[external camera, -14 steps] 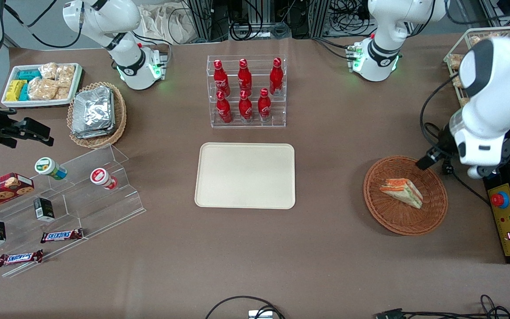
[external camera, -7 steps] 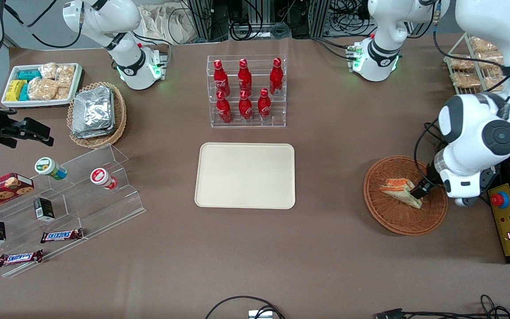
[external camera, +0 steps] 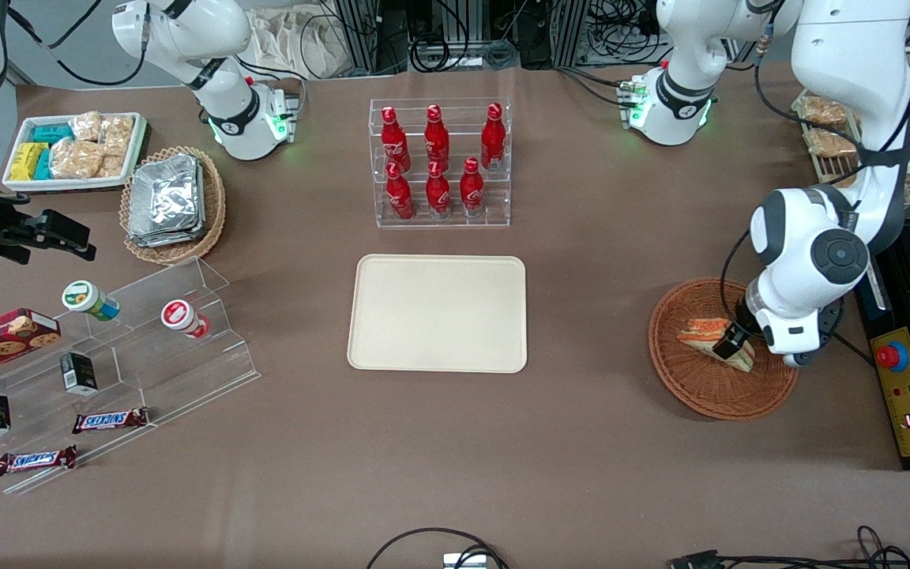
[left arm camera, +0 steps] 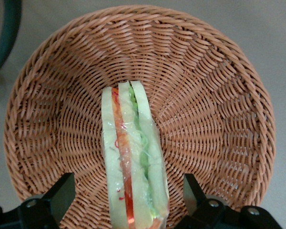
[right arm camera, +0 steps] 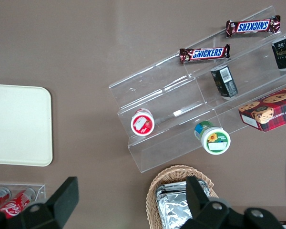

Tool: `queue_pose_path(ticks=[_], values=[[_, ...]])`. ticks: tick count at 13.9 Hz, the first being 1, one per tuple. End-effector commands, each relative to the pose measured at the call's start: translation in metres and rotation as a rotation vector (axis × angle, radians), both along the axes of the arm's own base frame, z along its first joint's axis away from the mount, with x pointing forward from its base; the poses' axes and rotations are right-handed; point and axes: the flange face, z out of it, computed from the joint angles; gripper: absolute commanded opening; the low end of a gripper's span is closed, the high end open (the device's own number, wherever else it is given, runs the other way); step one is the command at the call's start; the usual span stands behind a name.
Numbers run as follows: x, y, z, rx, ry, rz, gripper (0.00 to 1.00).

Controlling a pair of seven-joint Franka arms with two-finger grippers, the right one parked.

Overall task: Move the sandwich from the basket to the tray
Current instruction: 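Close the left gripper on the wrapped sandwich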

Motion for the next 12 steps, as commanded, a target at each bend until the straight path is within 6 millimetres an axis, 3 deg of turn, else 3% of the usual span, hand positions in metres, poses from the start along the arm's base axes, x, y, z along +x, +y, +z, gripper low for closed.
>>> queue_pose_path(ticks=[1, 3, 6, 9, 12], values=[[-0.001, -0.003, -0.005, -0.002, -0.006, 0.013, 0.90], [-0.002, -0.004, -0.008, 0.001, 0.009, 0.003, 0.44], [-0.004, -0.004, -0.007, 0.010, 0.041, -0.027, 0.04], [0.000, -0.004, 0.007, 0.010, 0.052, -0.148, 0.00], [0.014, -0.005, 0.055, 0.005, 0.063, -0.296, 0.00]])
